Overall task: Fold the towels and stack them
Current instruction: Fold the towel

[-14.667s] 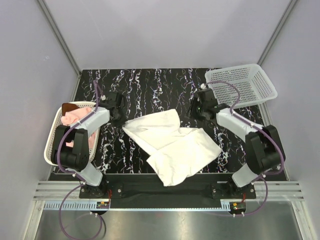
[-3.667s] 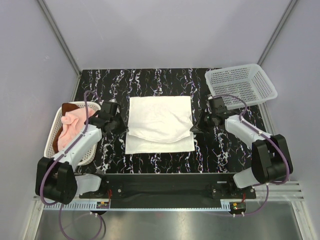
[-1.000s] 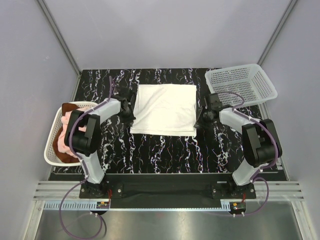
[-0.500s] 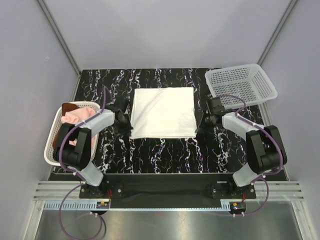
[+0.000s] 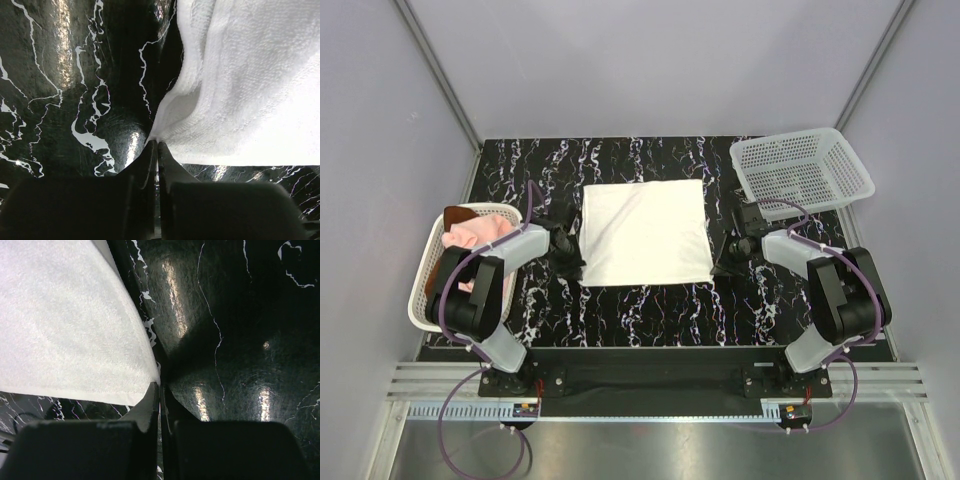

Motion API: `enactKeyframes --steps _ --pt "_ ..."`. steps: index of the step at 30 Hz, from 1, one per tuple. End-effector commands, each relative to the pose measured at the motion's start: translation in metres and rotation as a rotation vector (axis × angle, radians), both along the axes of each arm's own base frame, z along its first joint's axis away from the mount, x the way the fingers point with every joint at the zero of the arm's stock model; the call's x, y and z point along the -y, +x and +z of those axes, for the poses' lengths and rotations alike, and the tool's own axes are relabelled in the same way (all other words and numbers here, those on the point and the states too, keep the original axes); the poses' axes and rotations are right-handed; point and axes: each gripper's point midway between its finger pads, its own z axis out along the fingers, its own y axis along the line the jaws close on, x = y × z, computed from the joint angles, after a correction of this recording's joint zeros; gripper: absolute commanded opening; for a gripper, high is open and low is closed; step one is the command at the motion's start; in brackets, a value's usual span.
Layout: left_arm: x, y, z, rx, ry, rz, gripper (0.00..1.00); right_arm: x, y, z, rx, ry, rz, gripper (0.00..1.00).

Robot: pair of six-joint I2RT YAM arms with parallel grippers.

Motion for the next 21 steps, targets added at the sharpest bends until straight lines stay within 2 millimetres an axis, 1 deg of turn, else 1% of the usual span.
enactKeyframes --steps 1,3,4,6,7,8,9,10,11,12,13,14,16,17,18,20,21 --pt "-0.012 -0.003 -0.009 -0.001 0.063 -0.012 0.06 -0.002 0.013 0.015 0.073 0.015 0.010 0.00" --pt "-0.014 -0.005 -0.008 -0.006 0.067 -0.013 0.17 -0.003 0.011 0.015 0.065 0.020 0.010 0.00" --pt "-0.013 -0.003 -0.003 0.005 0.067 -0.012 0.22 -0.003 0.010 0.015 0.063 0.022 0.010 0.05" --pt "-0.013 0.002 0.007 0.022 0.065 -0.021 0.28 -0.003 0.008 0.019 0.062 0.022 0.015 0.11" --pt "-0.010 0.012 0.021 0.051 0.058 -0.023 0.32 -0.001 0.006 0.020 0.055 0.015 0.014 0.19" --pt "-0.013 0.018 0.028 0.063 0.056 -0.013 0.41 0.000 0.005 0.024 0.060 0.011 0.012 0.22" --pt "-0.014 0.028 0.037 0.087 0.056 -0.019 0.42 0.002 0.010 0.029 0.075 -0.003 0.008 0.24" --pt "-0.013 0.045 0.053 0.123 0.046 -0.013 0.43 0.005 0.007 0.032 0.064 -0.018 0.008 0.27" --pt "-0.018 0.057 0.062 0.146 0.035 0.001 0.44 0.006 0.008 0.035 0.065 -0.027 0.005 0.29" --pt "-0.017 0.065 0.068 0.156 0.018 -0.014 0.45 0.007 0.012 0.041 0.080 -0.037 0.005 0.29" --pt "-0.019 0.076 0.075 0.176 0.009 -0.014 0.45 0.009 0.011 0.044 0.074 -0.044 0.003 0.30" --pt "-0.018 0.099 0.090 0.222 -0.018 -0.020 0.46 0.009 0.013 0.049 0.084 -0.045 0.002 0.30" --pt "-0.018 0.121 0.100 0.264 -0.029 -0.052 0.47 0.005 0.018 0.056 0.096 -0.032 0.007 0.28" --pt "-0.017 0.141 0.102 0.281 -0.046 -0.062 0.47 0.004 0.020 0.059 0.103 -0.023 0.004 0.26" --pt "-0.008 0.149 0.107 0.298 -0.096 -0.110 0.47 -0.001 0.025 0.064 0.110 0.003 0.010 0.24" --pt "-0.002 0.169 0.106 0.314 -0.125 -0.130 0.47 -0.011 0.032 0.064 0.120 0.039 0.022 0.23" --pt "0.007 0.186 0.105 0.324 -0.162 -0.159 0.45 -0.017 0.036 0.067 0.120 0.064 0.033 0.21"
